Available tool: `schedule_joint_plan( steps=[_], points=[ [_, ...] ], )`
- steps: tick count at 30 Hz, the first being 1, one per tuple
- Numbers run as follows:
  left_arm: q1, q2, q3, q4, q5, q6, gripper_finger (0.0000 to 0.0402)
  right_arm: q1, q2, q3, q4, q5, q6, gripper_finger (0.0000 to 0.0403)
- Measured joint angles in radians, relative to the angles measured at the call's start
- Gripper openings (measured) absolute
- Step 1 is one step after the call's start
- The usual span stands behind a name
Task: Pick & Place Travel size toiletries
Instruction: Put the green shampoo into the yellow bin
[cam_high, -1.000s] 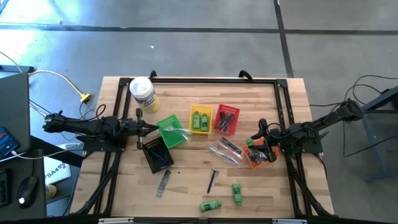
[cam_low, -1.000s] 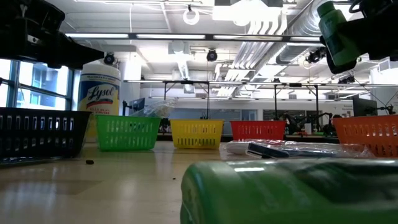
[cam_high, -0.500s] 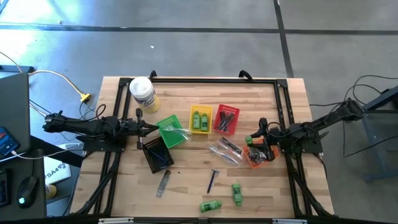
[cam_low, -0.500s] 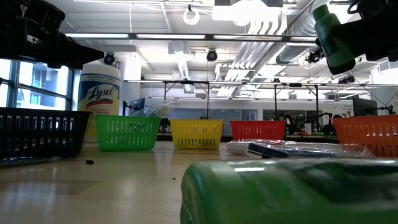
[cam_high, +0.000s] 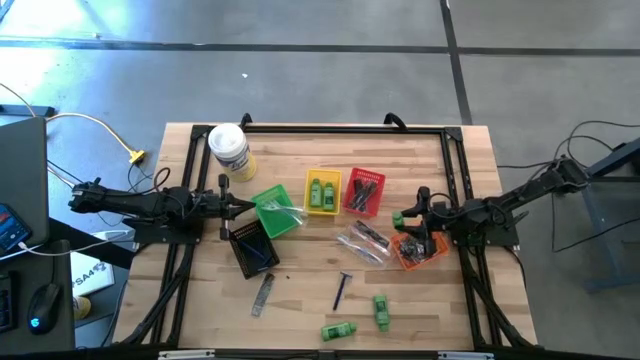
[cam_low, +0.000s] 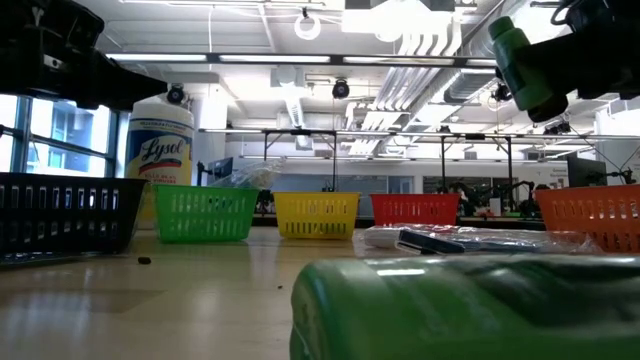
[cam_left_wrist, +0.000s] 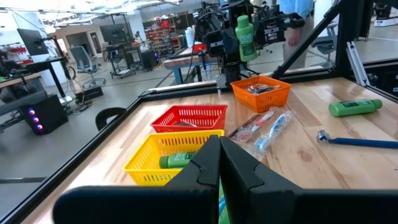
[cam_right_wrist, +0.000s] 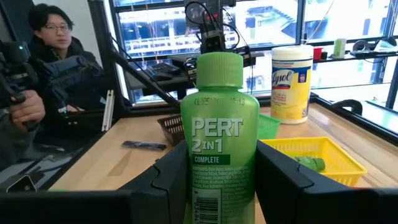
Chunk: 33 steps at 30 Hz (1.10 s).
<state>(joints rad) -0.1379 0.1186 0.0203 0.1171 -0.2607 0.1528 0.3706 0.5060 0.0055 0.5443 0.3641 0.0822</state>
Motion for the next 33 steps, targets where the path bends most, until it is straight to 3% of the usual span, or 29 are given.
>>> schedule_joint_plan(
  steps=[33],
  points=[
    [0.0, 0.0, 0.0, 0.01, 0.0, -0.001, 0.0, 0.0, 0.158, 0.002, 0.15, 0.0, -0.029, 0.0142]
  ],
)
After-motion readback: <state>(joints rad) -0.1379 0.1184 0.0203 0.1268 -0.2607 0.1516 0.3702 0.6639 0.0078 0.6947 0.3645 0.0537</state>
